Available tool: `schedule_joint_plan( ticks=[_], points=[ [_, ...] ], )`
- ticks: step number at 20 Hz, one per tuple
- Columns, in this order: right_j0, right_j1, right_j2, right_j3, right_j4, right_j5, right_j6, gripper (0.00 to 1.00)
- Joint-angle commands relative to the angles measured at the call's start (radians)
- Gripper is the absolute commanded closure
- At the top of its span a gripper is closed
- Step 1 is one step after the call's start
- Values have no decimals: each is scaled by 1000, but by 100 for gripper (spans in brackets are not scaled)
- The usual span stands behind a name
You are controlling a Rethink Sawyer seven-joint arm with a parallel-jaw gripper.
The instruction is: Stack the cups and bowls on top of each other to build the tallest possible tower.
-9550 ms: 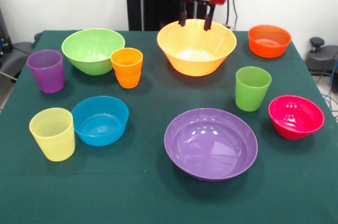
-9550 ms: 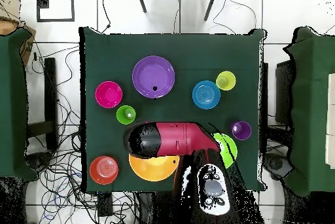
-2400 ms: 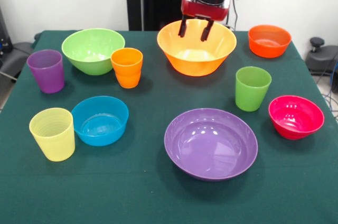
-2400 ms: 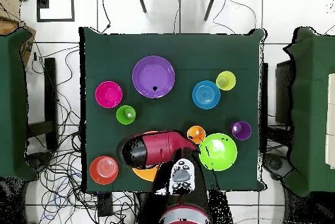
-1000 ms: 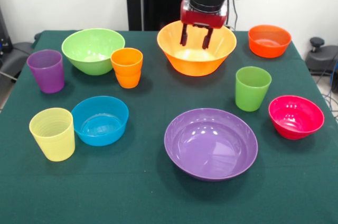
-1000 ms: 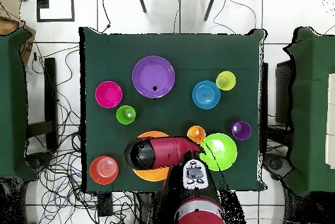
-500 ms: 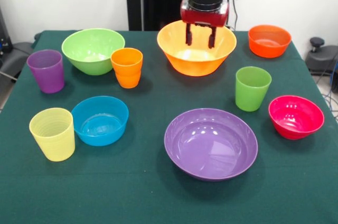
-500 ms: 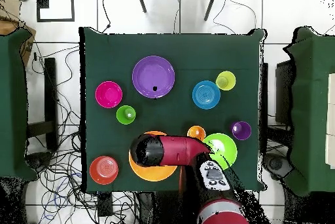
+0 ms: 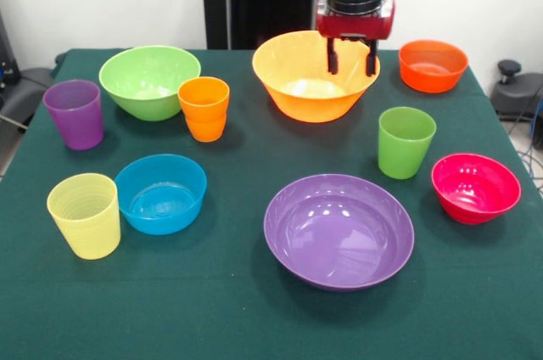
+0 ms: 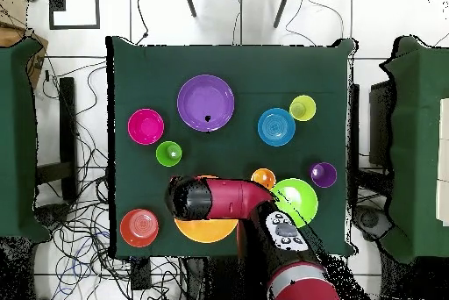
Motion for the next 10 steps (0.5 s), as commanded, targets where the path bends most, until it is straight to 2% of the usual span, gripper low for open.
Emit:
schedule_joint_plan(
  ticks=[1,3,5,8,10],
  points=[
    [4,-8,91,40,35,-46,123,0],
    [44,-36,40,22,16,-3,118,0],
    [41,-64,46,28,26,40,108,0],
    [37,-76,63,47,22,26,99,0],
    [50,-53,56,33,16,9,104,0]
  ],
)
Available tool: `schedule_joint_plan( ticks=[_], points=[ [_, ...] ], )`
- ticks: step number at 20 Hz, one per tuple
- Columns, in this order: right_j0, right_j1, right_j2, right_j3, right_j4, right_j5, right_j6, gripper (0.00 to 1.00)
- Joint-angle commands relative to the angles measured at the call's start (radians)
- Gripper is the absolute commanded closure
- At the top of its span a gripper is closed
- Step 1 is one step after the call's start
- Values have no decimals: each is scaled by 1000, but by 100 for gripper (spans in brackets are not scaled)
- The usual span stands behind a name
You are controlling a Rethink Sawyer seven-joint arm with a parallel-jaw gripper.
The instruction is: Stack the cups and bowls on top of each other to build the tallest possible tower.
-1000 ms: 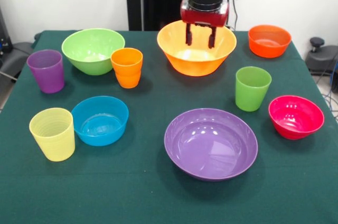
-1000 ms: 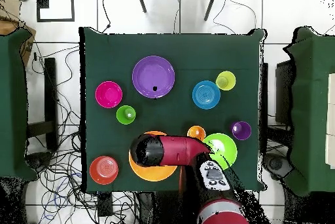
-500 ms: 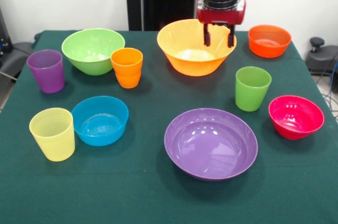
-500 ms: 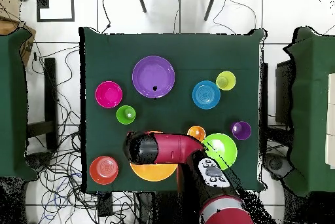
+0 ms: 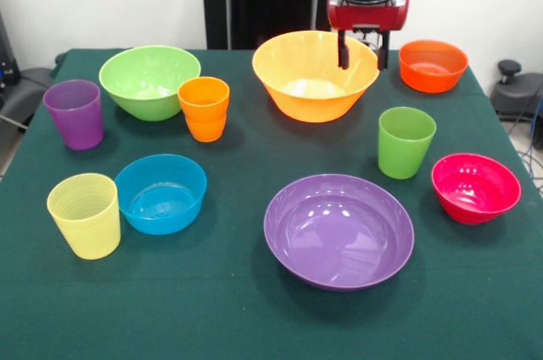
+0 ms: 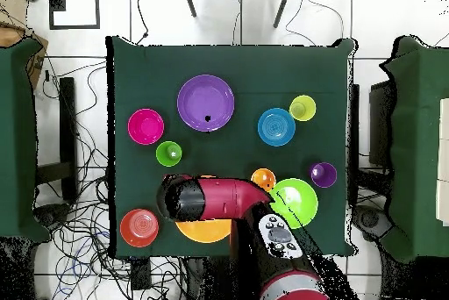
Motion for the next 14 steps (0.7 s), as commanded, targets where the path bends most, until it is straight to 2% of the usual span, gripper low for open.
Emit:
schedule_joint_plan(
  ticks=[1,3,9,14],
  points=[
    [35,12,46,24,12,-1,110,0],
    [46,21,37,10,11,1,112,0],
    [94,-15,-9,-18,12,86,114,0],
    [177,-20,-106,-78,-44,151,94,0]
  ],
)
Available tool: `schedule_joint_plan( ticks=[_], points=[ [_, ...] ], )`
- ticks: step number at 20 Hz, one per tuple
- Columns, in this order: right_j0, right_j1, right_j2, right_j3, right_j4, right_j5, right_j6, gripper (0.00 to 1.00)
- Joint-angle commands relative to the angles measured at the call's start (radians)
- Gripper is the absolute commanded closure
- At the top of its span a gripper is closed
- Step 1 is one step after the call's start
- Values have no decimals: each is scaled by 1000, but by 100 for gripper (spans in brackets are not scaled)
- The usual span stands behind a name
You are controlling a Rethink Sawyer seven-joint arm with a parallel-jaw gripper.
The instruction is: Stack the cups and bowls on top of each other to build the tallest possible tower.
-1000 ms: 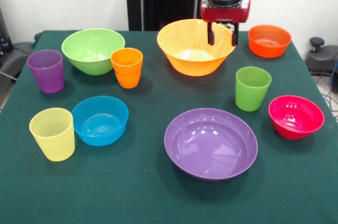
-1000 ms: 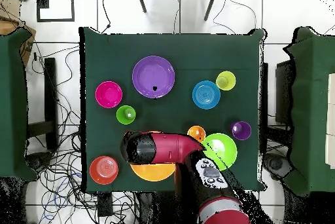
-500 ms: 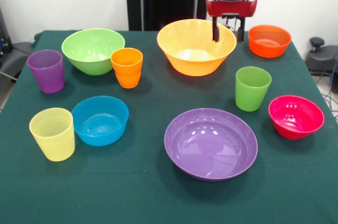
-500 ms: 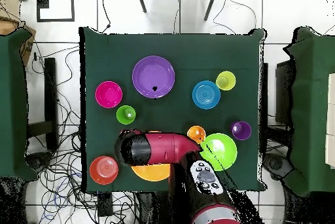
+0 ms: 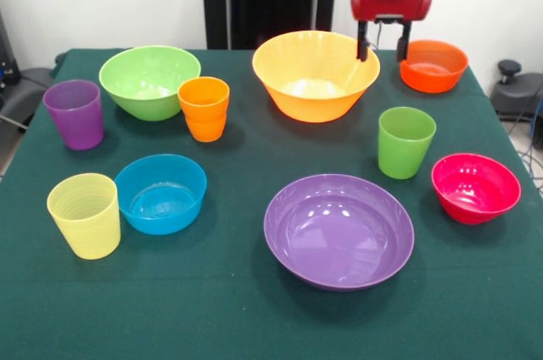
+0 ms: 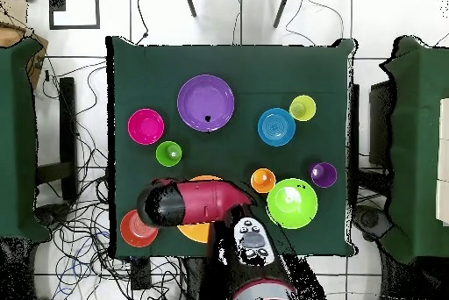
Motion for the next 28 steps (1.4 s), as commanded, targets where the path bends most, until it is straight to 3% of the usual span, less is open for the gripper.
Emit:
schedule_joint_plan(
  ticks=[1,5,9,18,25,28],
  points=[
    [76,14,-73,-78,-44,131,95,0],
    [66,39,-71,-71,-34,107,80,0],
    [91,61,-128,-87,-94,132,43,0],
    [132,108,-180,-130,-143,167,33,0],
    [178,139,-228,-180,-141,210,50,0],
    [179,147,-225,-176,-132,184,52,0]
  ],
)
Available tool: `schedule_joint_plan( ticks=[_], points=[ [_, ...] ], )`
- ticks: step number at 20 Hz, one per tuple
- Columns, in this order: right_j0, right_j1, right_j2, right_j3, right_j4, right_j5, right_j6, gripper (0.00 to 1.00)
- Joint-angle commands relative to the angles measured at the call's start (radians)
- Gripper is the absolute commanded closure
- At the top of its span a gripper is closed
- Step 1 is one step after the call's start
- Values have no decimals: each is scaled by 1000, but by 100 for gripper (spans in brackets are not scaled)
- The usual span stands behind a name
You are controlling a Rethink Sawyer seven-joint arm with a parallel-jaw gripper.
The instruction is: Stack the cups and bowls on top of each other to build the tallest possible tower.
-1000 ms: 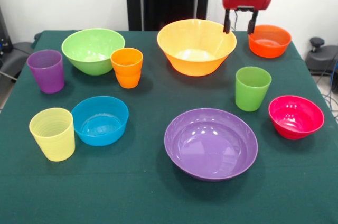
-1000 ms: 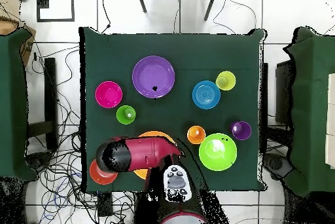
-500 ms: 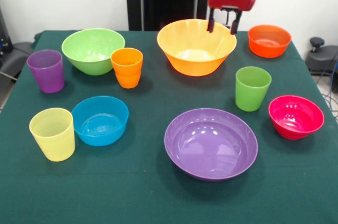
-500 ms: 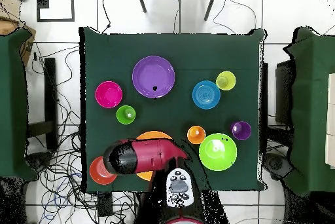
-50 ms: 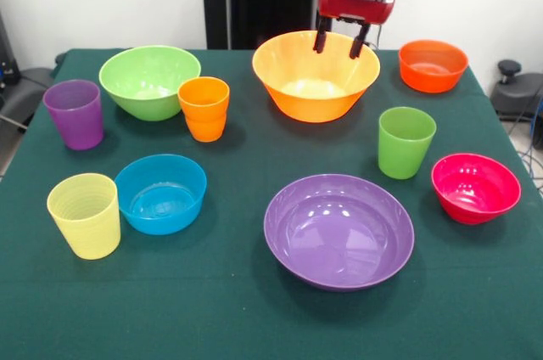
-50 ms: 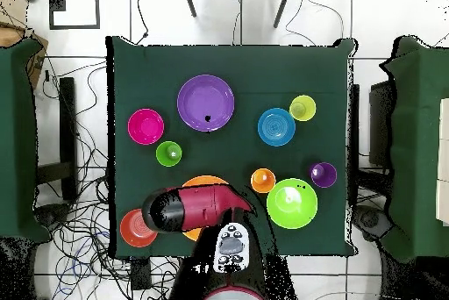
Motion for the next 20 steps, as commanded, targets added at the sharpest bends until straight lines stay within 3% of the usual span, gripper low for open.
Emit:
schedule_joint_plan(
  ticks=[1,15,20],
  points=[
    [23,74,9,-82,-50,71,53,0],
    [45,63,-13,-59,-40,41,60,0],
    [25,35,7,-40,-30,59,33,0]
  ],
)
